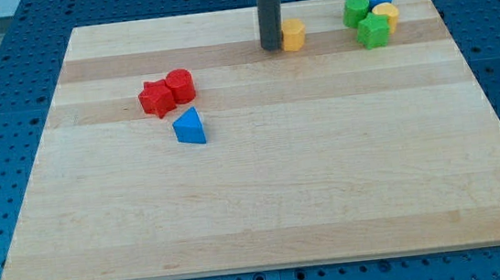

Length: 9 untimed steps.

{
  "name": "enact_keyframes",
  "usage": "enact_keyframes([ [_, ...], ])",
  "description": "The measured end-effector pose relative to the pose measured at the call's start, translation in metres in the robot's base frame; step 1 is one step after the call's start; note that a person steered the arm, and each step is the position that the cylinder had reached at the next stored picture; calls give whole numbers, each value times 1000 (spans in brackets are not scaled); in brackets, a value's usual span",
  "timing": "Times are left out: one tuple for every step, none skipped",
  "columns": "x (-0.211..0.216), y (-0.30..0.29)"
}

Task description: Move the yellow hexagon closer to the group of blocks

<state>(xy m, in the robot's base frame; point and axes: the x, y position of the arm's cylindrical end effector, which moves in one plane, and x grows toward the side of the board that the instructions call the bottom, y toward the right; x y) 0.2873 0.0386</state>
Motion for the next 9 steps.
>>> enact_keyframes([
  [-7, 10],
  [-27, 9],
  [-29, 10],
  [-29, 24],
  [-28, 42],
  [-28, 58],
  [-28, 73],
  [-28, 72],
  [-28, 27],
])
